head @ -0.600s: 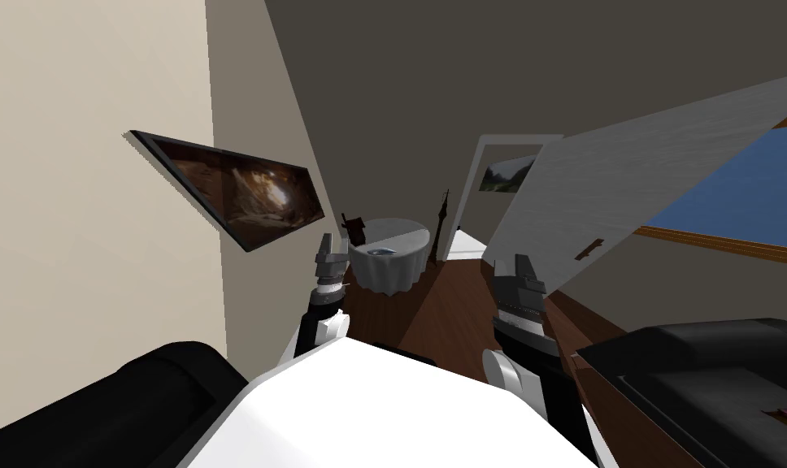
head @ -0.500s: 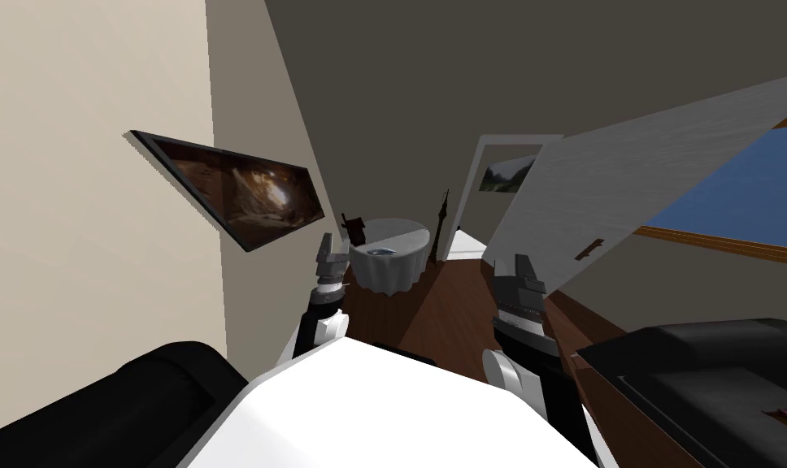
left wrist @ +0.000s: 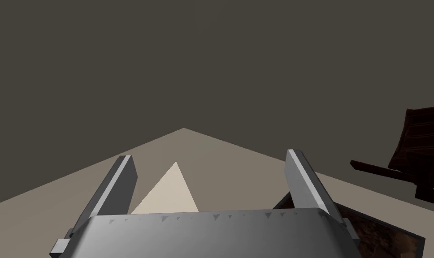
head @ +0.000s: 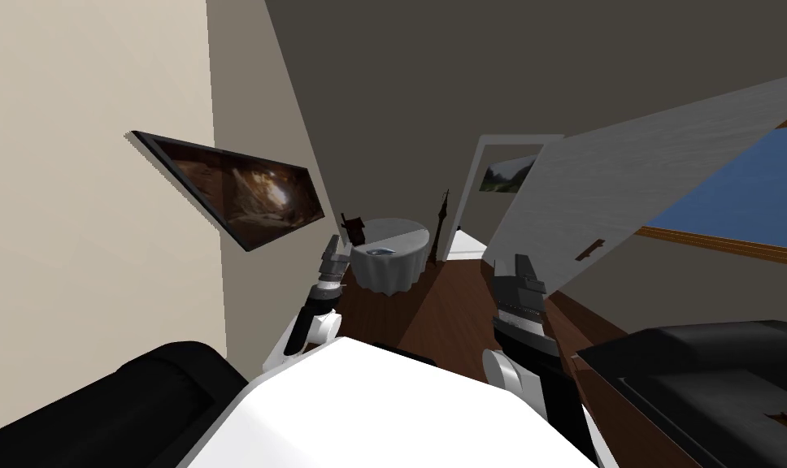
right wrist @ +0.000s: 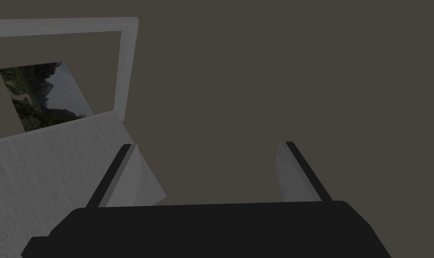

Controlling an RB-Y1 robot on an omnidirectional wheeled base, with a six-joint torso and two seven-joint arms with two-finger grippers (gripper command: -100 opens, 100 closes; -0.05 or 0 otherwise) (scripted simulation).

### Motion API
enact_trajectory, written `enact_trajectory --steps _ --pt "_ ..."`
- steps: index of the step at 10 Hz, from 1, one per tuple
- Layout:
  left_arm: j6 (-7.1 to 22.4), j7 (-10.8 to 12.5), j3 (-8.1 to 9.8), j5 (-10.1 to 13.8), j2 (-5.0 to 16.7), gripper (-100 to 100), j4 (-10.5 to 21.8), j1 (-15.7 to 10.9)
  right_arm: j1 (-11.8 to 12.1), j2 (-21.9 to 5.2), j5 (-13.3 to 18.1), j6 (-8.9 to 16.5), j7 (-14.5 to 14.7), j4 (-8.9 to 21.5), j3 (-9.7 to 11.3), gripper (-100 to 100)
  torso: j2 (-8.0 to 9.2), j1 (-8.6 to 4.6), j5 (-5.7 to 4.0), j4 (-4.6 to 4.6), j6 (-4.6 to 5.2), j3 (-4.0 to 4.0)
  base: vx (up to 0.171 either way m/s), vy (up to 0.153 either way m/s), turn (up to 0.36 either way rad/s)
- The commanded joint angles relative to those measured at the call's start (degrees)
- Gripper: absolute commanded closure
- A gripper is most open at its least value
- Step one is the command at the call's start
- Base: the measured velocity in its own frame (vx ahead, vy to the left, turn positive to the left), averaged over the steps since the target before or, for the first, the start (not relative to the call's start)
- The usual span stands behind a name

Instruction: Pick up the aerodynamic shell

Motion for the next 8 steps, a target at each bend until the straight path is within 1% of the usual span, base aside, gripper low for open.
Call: enact_trajectory --steps 1,2,3,4,5,6,7,8 --pt "2.9 0.7 1.63 1.6 2.7 -100 0.9 -0.8 0.0 0.0 0.0 0.0 0.0 0.0 0.0 0 0.0 0.0 0.0 0.0 0.0 0.0 0.003 -0.019 0.017" --pt "4.2 0.7 1.63 1.6 2.7 -100 0.9 -0.8 0.0 0.0 0.0 0.0 0.0 0.0 0.0 0 -0.01 -0.01 0.0 0.0 0.0 0.0 0.001 -0.014 0.009" --pt "6.3 1.3 2.96 2.8 4.5 -100 1.6 -1.2 0.0 0.0 0.0 0.0 0.0 0.0 0.0 0 0.0 -0.01 0.0 0.0 0.0 0.0 -0.003 -0.014 0.017" --pt "7.2 1.3 2.96 2.8 4.5 -100 1.6 -1.2 0.0 0.0 0.0 0.0 0.0 0.0 0.0 0 0.02 0.0 0.0 0.0 0.0 0.01 -0.004 -0.012 0.01" --pt "9.5 1.9 4.41 4.2 6.5 -100 2.4 -1.7 0.0 0.0 0.0 0.0 0.0 0.0 0.0 0 0.02 0.0 0.0 0.01 0.0 0.01 -0.005 -0.013 0.023" --pt "10.4 1.9 4.41 4.2 6.5 -100 2.4 -1.7 0.0 0.0 0.0 0.0 0.0 0.0 0.0 0 0.02 0.01 0.0 0.01 0.0 0.01 -0.004 -0.011 0.01" --pt "12.2 2.6 5.96 5.7 8.4 -100 3.1 -2.1 0.0 0.0 0.0 0.0 0.0 0.0 0.0 0 0.03 0.0 0.0 0.01 0.0 0.02 -0.007 -0.015 0.02" --pt "13.7 2.6 5.96 5.7 8.4 -100 3.1 -2.1 0.0 0.0 0.0 0.0 0.0 0.0 0.0 0 0.03 0.0 0.0 0.01 0.0 0.02 -0.006 -0.012 0.013"
